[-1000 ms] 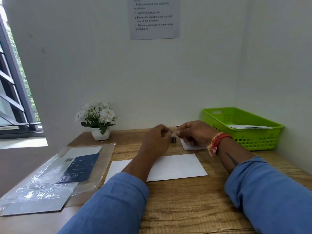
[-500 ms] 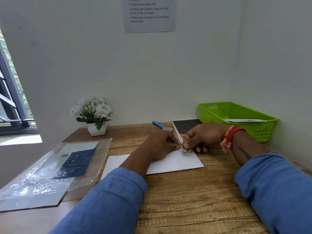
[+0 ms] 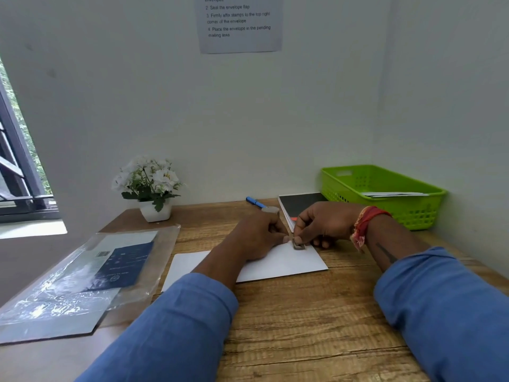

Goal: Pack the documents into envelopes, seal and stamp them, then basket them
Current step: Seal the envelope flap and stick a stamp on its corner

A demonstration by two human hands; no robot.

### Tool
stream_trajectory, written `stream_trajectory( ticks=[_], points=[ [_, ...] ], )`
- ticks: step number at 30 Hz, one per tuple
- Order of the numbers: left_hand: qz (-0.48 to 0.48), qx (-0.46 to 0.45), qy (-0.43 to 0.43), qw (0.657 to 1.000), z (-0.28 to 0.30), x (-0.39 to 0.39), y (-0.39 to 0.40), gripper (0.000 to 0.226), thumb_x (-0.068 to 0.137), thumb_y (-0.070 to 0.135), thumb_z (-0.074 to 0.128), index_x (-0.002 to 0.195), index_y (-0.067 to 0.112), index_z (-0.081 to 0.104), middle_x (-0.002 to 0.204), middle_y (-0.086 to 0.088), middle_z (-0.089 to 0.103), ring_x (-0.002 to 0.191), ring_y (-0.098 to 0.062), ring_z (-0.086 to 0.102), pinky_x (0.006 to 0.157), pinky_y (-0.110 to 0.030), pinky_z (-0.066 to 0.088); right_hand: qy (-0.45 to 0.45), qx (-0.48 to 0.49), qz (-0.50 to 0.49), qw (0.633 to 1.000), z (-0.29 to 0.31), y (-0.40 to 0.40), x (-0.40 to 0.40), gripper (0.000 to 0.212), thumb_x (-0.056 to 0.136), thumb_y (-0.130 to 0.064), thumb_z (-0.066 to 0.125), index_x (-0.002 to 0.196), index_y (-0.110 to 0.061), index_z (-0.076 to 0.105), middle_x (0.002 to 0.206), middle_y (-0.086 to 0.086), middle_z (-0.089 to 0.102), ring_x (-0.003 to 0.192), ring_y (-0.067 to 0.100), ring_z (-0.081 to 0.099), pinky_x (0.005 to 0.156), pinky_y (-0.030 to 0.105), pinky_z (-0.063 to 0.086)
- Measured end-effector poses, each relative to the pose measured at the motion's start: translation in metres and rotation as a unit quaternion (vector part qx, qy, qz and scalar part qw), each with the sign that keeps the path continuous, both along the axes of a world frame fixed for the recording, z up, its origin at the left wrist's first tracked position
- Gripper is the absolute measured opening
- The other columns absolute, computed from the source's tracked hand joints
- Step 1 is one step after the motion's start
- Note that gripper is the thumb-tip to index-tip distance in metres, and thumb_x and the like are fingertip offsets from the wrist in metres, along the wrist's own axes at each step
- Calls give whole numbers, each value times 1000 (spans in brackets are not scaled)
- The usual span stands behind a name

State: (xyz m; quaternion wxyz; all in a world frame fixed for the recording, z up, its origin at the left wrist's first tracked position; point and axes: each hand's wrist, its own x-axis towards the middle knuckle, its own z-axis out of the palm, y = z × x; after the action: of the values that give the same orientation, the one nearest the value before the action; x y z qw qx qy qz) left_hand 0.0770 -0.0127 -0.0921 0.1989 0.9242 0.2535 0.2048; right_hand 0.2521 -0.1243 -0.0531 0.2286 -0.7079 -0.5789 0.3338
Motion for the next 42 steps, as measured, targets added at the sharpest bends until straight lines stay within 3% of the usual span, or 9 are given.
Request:
stream_trajectory(
  ticks=[7,15,20,24,32,36,42],
  points=[
    [4,-4,4,1000,0,1,0,7,91,30,73,96,25,75,98,10,72,92,-6,61,80,-23,48,-39,-6,4,999,2,1,-4,7,86,-15,77,81,-19,76,65,-4,65,51,6,53,48,21,45],
    [5,2,8,1000,2,0,-3,8,92,29,72,97,23,74,100,9,72,94,-7,61,80,-23,48,-72,-9,-4,997,2,3,-7,6,84,-19,79,79,-20,74,66,1,63,56,13,51,50,25,43],
    [24,-13,11,1000,3,3,-7,19,94,44,64,85,27,66,82,9,63,76,-6,55,64,-24,38,-138,-18,-35,990,7,1,-11,19,80,-29,83,87,-19,69,63,-4,59,54,13,49,50,25,40],
    [34,-8,30,999,4,6,-10,24,91,46,67,90,22,66,83,5,64,78,-9,55,65,-26,40,-178,-27,-47,983,9,0,-12,27,80,-38,81,93,-18,68,69,-2,59,62,15,50,57,29,40],
    [36,-25,19,999,4,7,-10,18,88,39,74,91,23,68,85,7,65,80,-8,57,66,-23,41,-144,-65,-27,987,12,-2,-11,34,73,-42,86,88,-21,65,74,0,60,63,16,52,55,27,44],
    [35,-25,20,999,4,7,-10,16,89,37,74,92,23,68,86,7,66,84,-10,58,68,-24,43,-155,-61,-32,986,11,-2,-13,42,73,-55,82,91,-21,65,68,-2,58,60,15,50,56,27,41],
    [36,-30,14,999,3,8,-9,16,88,37,75,89,22,69,88,5,67,84,-10,59,70,-25,46,-165,-78,-21,983,13,1,-15,34,75,-44,85,91,-20,67,76,1,60,66,18,53,57,28,45]
  ],
)
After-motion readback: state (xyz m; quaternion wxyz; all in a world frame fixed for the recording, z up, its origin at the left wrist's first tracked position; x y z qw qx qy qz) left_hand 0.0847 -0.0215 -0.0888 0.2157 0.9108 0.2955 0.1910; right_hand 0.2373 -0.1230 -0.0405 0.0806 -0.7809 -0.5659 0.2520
